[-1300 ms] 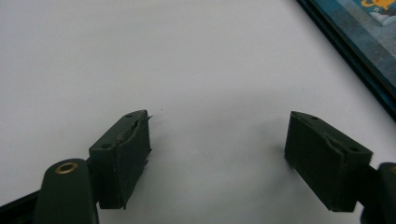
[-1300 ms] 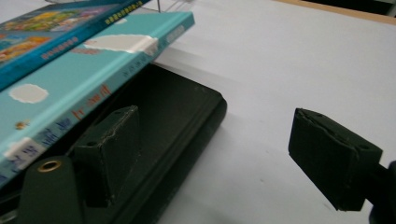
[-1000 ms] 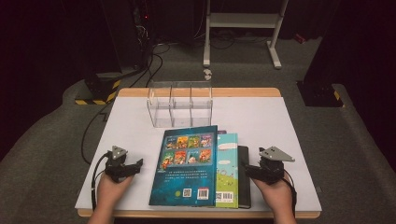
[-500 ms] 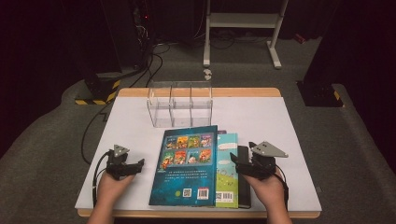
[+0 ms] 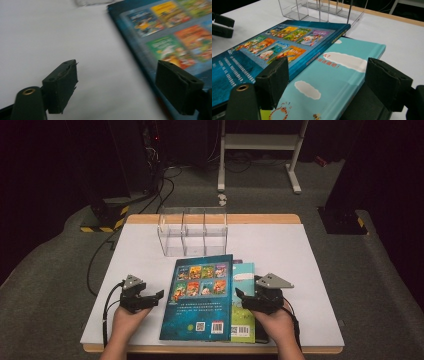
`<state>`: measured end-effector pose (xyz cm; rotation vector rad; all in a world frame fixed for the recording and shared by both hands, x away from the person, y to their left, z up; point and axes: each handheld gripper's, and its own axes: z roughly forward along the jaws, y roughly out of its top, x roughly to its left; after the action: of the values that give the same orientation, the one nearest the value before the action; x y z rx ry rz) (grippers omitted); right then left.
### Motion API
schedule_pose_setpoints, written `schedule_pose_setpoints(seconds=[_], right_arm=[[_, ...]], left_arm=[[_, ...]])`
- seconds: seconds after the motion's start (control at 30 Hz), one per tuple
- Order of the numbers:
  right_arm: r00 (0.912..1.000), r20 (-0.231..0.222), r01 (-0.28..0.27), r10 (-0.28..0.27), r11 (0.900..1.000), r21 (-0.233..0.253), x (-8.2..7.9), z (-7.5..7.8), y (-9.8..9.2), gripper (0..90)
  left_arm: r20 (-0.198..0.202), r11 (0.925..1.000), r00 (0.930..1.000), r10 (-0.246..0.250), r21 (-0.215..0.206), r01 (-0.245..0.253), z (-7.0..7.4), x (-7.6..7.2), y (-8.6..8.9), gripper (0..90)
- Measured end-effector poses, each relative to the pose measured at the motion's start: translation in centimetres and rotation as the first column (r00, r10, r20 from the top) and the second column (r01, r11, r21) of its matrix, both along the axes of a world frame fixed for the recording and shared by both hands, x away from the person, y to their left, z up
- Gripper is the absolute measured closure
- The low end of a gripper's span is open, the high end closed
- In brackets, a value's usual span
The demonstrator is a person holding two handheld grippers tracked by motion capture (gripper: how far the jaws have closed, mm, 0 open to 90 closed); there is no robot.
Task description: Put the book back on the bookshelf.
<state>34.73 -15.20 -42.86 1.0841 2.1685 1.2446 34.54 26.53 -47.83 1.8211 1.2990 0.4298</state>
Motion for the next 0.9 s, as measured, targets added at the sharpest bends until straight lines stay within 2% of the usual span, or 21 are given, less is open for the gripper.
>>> schedule_pose_setpoints(seconds=[0.03,0.07,0.13,0.2,0.23,0.27,0.33,0.43,0.47,0.63,0.73,0.9], right_arm=[[1.0,0.0,0.0,0.0,1.0,0.0,0.0,0.0,0.0,19.2],[1.0,0.003,-0.007,0.007,1.0,-0.014,-0.3,-0.1,0.1,18.9],[1.0,0.002,-0.01,0.01,1.0,-0.015,-0.4,-0.1,0.1,18.8],[0.9999,0.0,-0.017,0.017,1.0,-0.015,-0.7,-0.2,0.0,17.5],[0.9999,-0.005,-0.016,0.016,1.0,-0.014,-0.9,-0.2,0.0,16.9],[0.9998,-0.006,-0.02,0.02,1.0,-0.013,-1.0,-0.2,-0.1,16.2],[0.9997,-0.009,-0.022,0.022,1.0,-0.009,-1.1,-0.3,-0.2,15.9],[0.9998,-0.007,-0.021,0.021,1.0,-0.003,-1.5,-0.3,-0.3,14.9],[0.9997,-0.007,-0.023,0.023,1.0,-0.002,-1.7,-0.2,-0.4,14.3],[0.9999,-0.008,-0.007,0.007,1.0,-0.012,-1.8,-0.4,-0.4,13.6],[0.9999,-0.013,-0.01,0.01,1.0,-0.007,-1.8,-0.5,-0.3,13.6],[0.9995,-0.021,-0.022,0.021,1.0,-0.018,-1.8,-0.8,0.1,13.8]], left_arm=[[0.0,1.0,1.0,0.0,0.0,0.0,0.0,0.0,0.0,19.6],[0.001,0.998,0.9995,-0.033,-0.054,0.033,0.1,-0.4,-0.2,19.8],[-0.001,0.9968,0.9989,-0.048,-0.064,0.048,0.1,-0.6,-0.6,19.8],[-0.008,0.9948,0.9966,-0.082,-0.061,0.082,-0.1,-0.9,-1.8,18.9],[-0.008,0.9948,0.9966,-0.082,-0.061,0.082,-0.1,-0.9,-1.8,18.4],[-0.017,0.9935,0.9942,-0.106,-0.043,0.105,-0.3,-1.1,-2.6,18.2],[-0.025,0.9928,0.9932,-0.113,-0.043,0.112,-0.4,-1.2,-3.0,17.4],[-0.045,0.9879,0.9887,-0.143,-0.067,0.14,-0.6,-1.3,-3.7,17.2],[-0.049,0.9865,0.9868,-0.154,-0.062,0.151,-0.7,-1.3,-4.1,17.0],[-0.027,0.9846,0.9862,-0.163,-0.066,0.161,-0.9,-1.5,-4.6,18.3],[-0.035,0.9854,0.9865,-0.16,-0.064,0.158,-1.0,-1.4,-4.8,17.1],[-0.052,0.9835,0.9854,-0.162,-0.09,0.157,-1.2,-1.3,-4.8,15.6]])
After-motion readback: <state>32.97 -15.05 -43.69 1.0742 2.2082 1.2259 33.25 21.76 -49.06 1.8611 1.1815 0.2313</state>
